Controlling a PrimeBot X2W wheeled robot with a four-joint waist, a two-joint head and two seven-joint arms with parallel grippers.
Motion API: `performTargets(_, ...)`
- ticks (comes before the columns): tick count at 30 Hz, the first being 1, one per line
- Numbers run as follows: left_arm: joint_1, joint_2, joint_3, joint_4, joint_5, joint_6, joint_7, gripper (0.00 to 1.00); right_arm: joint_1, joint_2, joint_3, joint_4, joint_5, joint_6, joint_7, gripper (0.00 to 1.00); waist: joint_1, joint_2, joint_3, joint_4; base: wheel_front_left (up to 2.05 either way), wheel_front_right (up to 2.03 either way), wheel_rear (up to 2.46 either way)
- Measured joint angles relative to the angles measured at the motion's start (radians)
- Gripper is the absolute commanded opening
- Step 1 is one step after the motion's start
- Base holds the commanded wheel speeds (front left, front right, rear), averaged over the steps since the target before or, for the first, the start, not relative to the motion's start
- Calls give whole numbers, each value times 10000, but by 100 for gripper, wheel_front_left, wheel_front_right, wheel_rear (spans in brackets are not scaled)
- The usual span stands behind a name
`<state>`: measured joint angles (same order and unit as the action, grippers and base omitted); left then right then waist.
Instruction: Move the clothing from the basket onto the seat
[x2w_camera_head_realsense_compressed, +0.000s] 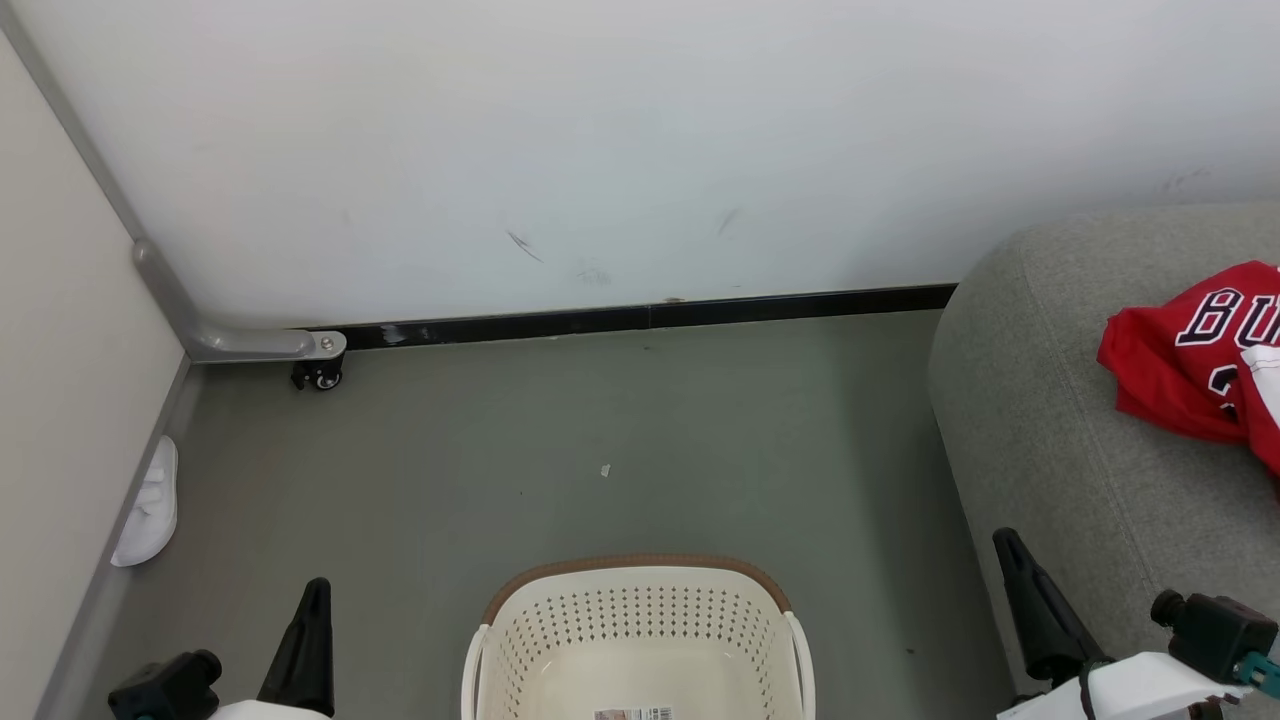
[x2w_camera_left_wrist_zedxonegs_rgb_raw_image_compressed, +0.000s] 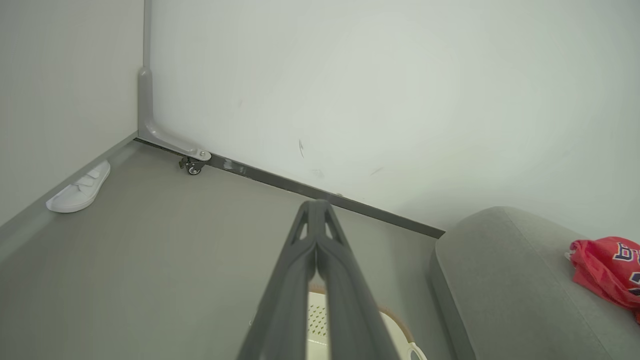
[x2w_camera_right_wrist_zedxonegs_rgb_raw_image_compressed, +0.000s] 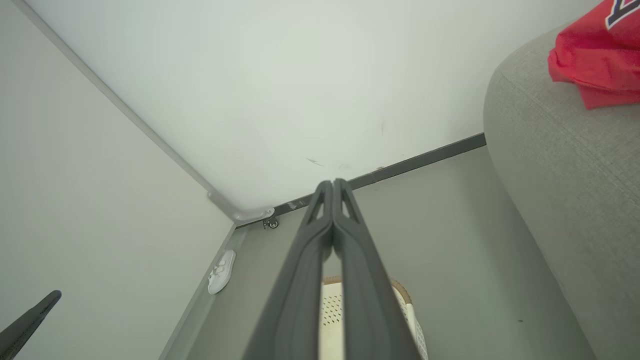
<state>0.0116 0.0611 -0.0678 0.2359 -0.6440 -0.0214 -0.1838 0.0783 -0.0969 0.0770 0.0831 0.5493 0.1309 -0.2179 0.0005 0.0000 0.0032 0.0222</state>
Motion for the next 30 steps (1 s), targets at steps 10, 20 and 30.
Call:
performTargets(10,-37,-19,201,33,-993,-92,403,0,-11,12,-111,180,1221,0,290,0,62,0,-37,-21,0,0,0)
performTargets(20,-54,-42,387,36,-2121,-186,788,0,-32,2,-301,282,2627,-2,629,0,148,0,-125,-46,0,0,0)
performTargets(30,-76,-88,571,56,-3289,-272,1139,0,-67,-6,-393,541,4017,-2,947,0,168,0,-183,-73,0,0,0)
